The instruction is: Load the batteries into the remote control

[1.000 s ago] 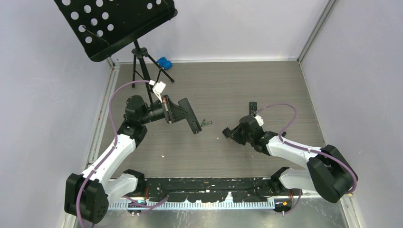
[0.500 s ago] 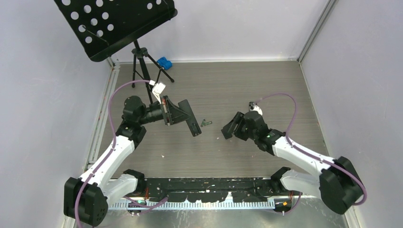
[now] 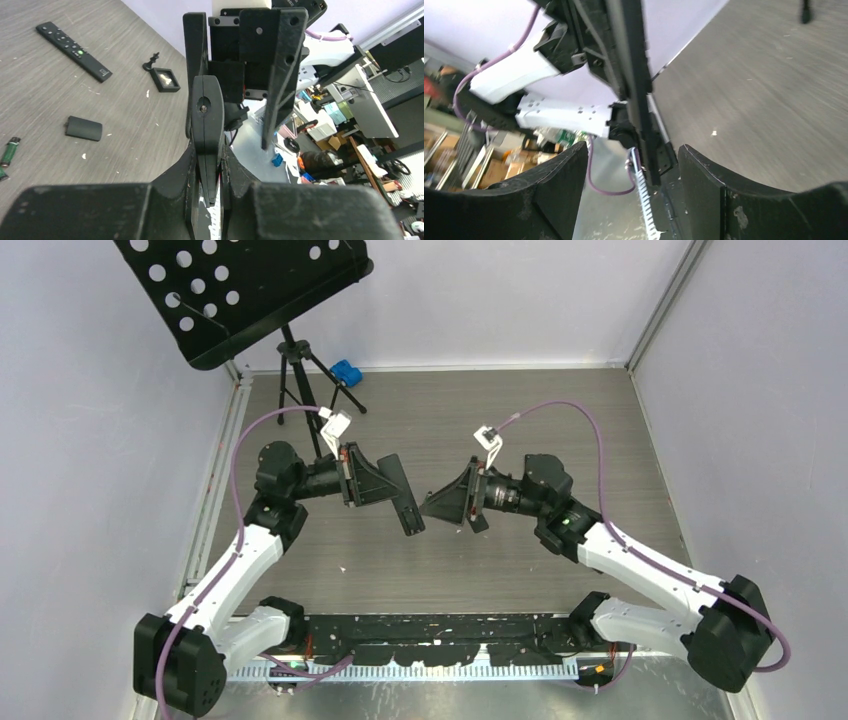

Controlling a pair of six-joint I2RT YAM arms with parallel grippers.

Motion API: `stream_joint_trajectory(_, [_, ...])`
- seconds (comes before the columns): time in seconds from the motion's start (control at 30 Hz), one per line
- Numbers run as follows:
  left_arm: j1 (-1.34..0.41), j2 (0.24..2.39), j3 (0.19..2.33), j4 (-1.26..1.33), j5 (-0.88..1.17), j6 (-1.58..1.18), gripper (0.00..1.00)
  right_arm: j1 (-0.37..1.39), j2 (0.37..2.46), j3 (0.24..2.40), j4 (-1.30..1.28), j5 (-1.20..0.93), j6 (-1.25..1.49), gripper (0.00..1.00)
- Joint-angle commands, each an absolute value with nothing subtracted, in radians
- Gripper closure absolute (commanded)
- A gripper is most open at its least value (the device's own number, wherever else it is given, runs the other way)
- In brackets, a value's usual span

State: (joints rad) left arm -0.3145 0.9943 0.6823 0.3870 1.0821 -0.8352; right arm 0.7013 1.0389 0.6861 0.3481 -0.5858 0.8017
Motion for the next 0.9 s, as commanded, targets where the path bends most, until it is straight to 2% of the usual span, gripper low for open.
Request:
stream_joint_trajectory(0.0, [-0.325, 0.975, 0.715, 0.524, 1.125, -0.916, 1.0, 0.791, 1.096, 0.774, 0.409, -0.69, 0.723, 0.28])
stream_joint_trajectory(0.07, [-0.326, 0.973, 0.715, 0.571, 1.122, -0.955, 1.0, 0.827, 1.128, 0.806, 0.392, -0.689, 0.705, 0.3])
stream_joint_trajectory(0.13, [-0.325, 0.971, 0.712, 0.628, 1.11, -1.021, 1.0, 0.844, 1.152, 0.822, 0.419, -0.69, 0.727, 0.37])
stream_joint_trajectory(0.3, [-0.326, 0.973, 0.709, 0.751, 1.079, -1.155, 0.99, 0.845, 1.173, 0.806, 0.549, -0.66, 0.816, 0.72])
stream_joint_trajectory(0.43, [-0.325, 0.981, 0.701, 0.829, 1.041, -1.25, 0.81, 0.845, 1.181, 0.807, 0.58, -0.638, 0.845, 0.9])
stream_joint_trajectory(0.57, [-0.325, 0.975, 0.681, 0.859, 0.949, -1.303, 0.54, 0.845, 1.2, 0.814, 0.598, -0.633, 0.876, 0.95])
stream_joint_trajectory(0.63, [-0.325, 0.973, 0.669, 0.863, 0.913, -1.304, 0.48, 0.845, 1.212, 0.816, 0.618, -0.631, 0.896, 0.97])
stream_joint_trajectory(0.77, [-0.325, 0.985, 0.664, 0.865, 0.905, -1.304, 0.52, 0.845, 1.232, 0.819, 0.652, -0.633, 0.924, 0.97])
stream_joint_trajectory(0.87, [-0.325, 0.994, 0.653, 0.866, 0.901, -1.295, 0.76, 0.845, 1.241, 0.82, 0.646, -0.627, 0.928, 0.97])
